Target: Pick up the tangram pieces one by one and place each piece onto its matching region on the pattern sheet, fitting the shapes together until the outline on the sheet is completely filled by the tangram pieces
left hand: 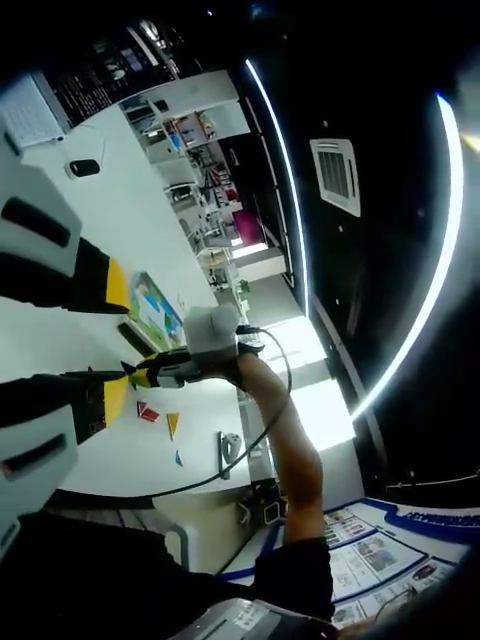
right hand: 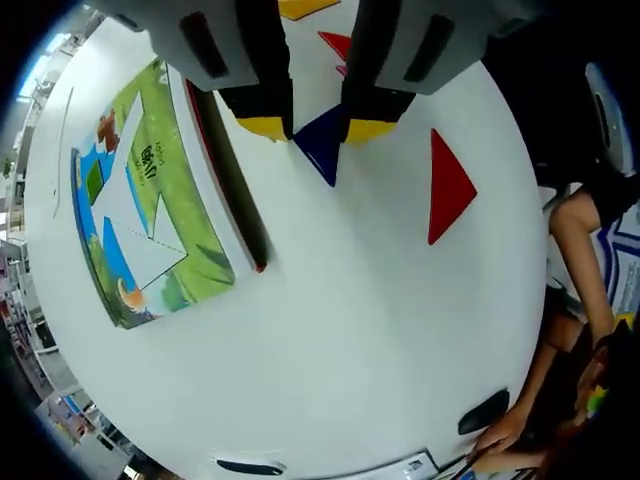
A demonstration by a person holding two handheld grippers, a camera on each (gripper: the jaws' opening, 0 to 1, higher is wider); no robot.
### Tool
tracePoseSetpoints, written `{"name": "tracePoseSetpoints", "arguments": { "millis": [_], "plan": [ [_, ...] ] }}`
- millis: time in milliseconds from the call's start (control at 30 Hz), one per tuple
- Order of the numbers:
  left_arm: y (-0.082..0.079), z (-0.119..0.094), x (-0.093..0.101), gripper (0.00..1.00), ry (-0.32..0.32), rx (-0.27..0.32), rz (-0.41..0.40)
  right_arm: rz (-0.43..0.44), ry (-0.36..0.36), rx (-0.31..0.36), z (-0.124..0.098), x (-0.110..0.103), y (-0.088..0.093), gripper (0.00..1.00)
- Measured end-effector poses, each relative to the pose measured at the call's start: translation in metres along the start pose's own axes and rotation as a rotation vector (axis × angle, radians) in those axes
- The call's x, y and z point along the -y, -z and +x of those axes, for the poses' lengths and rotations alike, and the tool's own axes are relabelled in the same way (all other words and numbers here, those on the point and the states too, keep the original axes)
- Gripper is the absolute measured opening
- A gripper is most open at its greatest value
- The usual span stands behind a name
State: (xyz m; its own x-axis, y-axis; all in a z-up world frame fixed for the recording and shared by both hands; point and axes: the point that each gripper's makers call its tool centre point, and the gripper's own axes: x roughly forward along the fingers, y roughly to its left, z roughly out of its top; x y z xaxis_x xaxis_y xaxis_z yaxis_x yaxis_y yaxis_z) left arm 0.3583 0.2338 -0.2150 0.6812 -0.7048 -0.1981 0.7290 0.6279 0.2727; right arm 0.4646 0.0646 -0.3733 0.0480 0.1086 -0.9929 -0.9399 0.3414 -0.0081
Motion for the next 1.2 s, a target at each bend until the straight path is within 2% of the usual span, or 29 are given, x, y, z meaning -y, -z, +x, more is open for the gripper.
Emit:
{"name": "tracePoseSetpoints", "arguments": {
  "millis": [300, 800, 1033, 1200],
  "plan": [
    [0.001, 0.0, -0.002, 0.25, -0.003, 0.0, -0.005, -0.004, -0.003, 0.0, -0.006, -0.001, -0.002, 0.2],
    [0.001, 0.0, 0.0, 0.25, 0.002, 0.001, -0.007, -0.008, 0.001, 0.014, -0.034, 0.004, -0.003, 0.2],
    [0.001, -0.001, 0.0, 0.25, 0.004, 0.001, -0.009, -0.002, 0.014, 0.034, -0.048, 0.013, -0.007, 0.2],
    [0.001, 0.0, 0.001, 0.25, 0.006, 0.002, -0.009, 0.027, 0.038, 0.049, -0.054, 0.033, -0.014, 0.2]
  ]
}}
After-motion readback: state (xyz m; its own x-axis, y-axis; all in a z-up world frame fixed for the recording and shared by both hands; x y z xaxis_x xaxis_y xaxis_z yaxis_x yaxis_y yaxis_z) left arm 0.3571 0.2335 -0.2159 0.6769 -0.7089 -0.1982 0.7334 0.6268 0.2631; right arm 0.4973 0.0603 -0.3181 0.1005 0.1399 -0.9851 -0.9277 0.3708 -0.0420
